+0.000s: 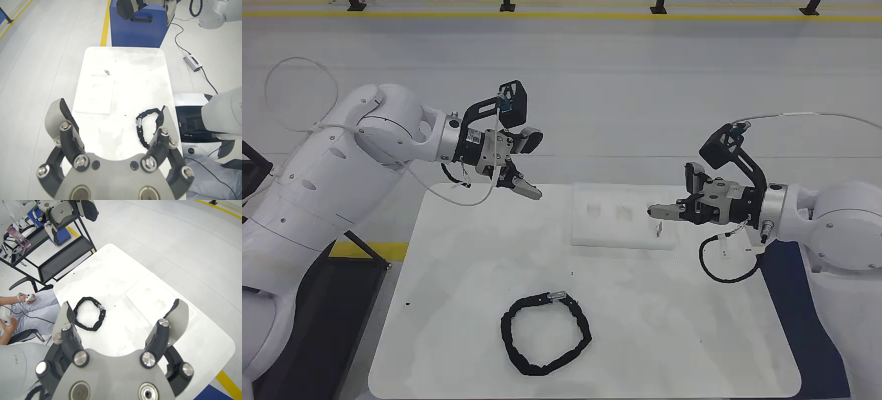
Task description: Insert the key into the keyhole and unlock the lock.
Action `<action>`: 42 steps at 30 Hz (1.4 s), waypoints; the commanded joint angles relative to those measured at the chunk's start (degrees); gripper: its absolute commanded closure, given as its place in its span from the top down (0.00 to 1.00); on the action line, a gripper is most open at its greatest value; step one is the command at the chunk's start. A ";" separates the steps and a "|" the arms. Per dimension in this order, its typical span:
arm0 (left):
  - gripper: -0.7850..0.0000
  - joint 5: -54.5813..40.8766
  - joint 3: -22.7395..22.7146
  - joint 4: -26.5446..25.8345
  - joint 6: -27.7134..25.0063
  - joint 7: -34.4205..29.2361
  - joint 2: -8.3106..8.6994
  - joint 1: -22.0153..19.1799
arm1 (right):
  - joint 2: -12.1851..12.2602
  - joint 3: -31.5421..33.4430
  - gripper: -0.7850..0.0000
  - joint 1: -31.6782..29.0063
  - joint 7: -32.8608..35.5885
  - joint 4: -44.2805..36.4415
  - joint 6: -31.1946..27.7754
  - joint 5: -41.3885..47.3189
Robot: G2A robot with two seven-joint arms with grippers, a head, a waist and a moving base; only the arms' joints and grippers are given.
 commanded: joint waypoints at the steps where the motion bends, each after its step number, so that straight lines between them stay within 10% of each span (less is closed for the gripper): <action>1: 1.00 0.00 0.00 0.00 0.00 0.00 0.00 0.00 | 0.00 0.00 1.00 0.00 0.00 0.00 0.00 0.00; 21: 1.00 0.00 0.00 0.00 0.00 0.00 0.00 0.00 | 0.29 -2.14 1.00 -1.44 -3.15 7.35 1.90 -6.06; 42: 1.00 0.00 0.00 0.00 0.00 0.00 0.00 0.00 | -6.02 -27.58 1.00 17.81 -9.18 42.17 10.22 -17.64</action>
